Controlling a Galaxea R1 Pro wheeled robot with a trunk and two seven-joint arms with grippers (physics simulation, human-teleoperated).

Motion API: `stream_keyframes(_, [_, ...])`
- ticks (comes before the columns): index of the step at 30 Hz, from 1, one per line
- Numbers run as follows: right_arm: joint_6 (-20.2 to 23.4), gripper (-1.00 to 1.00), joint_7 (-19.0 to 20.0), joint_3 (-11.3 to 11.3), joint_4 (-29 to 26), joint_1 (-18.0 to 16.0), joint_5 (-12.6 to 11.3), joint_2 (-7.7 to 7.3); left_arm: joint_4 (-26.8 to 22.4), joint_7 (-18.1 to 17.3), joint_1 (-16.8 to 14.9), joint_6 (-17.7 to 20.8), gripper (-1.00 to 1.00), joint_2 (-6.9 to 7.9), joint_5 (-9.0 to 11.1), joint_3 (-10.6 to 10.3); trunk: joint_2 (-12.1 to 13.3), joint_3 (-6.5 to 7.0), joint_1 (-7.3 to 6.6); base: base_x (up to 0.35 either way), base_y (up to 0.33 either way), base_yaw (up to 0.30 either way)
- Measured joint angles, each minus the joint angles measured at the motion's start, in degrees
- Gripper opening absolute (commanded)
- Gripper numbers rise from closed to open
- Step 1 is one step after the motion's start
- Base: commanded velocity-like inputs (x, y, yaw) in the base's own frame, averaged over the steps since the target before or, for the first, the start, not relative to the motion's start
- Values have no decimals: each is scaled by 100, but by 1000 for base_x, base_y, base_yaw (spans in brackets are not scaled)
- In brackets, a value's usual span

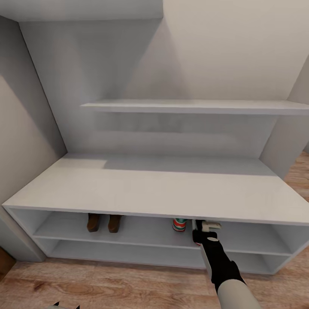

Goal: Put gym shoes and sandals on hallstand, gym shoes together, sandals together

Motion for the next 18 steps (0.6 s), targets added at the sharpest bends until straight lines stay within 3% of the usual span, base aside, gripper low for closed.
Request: stream_keyframes(18, [5, -100, -1, 2, -1, 0, -10, 0, 1, 0, -1, 0, 100, 0, 0, -2, 0, 0, 1, 15, 0, 0])
